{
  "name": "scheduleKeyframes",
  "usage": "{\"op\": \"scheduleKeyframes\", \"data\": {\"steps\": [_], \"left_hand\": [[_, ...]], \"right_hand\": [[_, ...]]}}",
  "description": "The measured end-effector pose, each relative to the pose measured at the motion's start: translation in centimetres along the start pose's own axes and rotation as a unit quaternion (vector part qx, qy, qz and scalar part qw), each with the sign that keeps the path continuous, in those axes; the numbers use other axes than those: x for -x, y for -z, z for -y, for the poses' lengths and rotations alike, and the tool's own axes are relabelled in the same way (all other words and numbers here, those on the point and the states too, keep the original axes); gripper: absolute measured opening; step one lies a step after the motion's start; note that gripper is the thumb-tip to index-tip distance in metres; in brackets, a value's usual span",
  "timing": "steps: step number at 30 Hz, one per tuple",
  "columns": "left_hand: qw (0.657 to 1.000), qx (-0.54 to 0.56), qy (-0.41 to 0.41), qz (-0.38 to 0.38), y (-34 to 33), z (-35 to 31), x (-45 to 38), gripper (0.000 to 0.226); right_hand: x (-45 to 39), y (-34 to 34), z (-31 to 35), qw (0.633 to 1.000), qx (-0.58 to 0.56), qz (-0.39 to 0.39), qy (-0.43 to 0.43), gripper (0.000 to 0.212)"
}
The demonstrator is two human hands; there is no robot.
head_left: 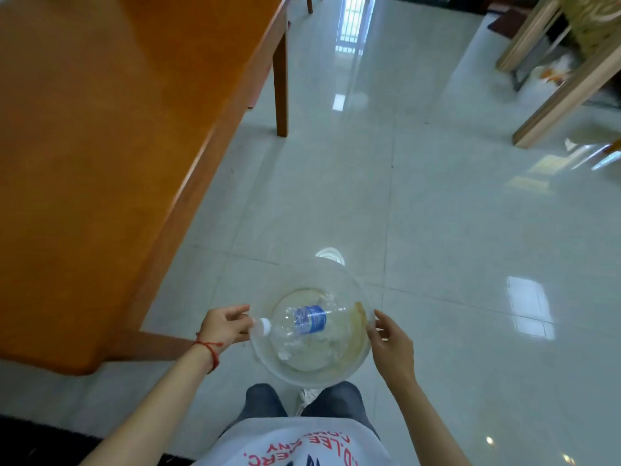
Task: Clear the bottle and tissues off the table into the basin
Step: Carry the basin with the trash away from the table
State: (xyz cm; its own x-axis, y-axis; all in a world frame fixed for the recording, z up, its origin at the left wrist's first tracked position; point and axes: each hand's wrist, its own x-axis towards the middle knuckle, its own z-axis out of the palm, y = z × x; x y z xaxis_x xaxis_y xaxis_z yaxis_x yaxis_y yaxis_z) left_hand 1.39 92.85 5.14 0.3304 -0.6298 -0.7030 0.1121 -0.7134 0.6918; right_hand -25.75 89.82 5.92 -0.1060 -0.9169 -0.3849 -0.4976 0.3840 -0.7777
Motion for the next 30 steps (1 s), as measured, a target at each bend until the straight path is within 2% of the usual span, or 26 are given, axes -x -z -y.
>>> {"op": "scheduleKeyframes", "data": {"steps": [5, 12, 22, 30], "left_hand": [[0.999, -0.014, -0.022, 0.021, -3.4, -5.6, -3.4, 0.051], [0.999, -0.029, -0.032, 0.027, -5.6, -14.1, -11.3, 0.050], [0.998, -0.037, -0.035, 0.034, -7.2, -30.1, -25.6, 0.048], [0.998, -0.036, -0.033, 0.028, -9.3, -40.6, -35.4, 0.045]], "right_hand": [[-5.8, 2.7, 1.7, 1.000, -0.015, -0.016, -0.004, 0.026], [-15.5, 2.4, 6.2, 0.999, -0.047, -0.027, -0.004, 0.029], [-32.7, 0.2, 16.7, 0.997, -0.065, -0.051, -0.008, 0.027], [-45.2, 0.1, 23.4, 0.997, -0.063, -0.037, 0.004, 0.026]]}}
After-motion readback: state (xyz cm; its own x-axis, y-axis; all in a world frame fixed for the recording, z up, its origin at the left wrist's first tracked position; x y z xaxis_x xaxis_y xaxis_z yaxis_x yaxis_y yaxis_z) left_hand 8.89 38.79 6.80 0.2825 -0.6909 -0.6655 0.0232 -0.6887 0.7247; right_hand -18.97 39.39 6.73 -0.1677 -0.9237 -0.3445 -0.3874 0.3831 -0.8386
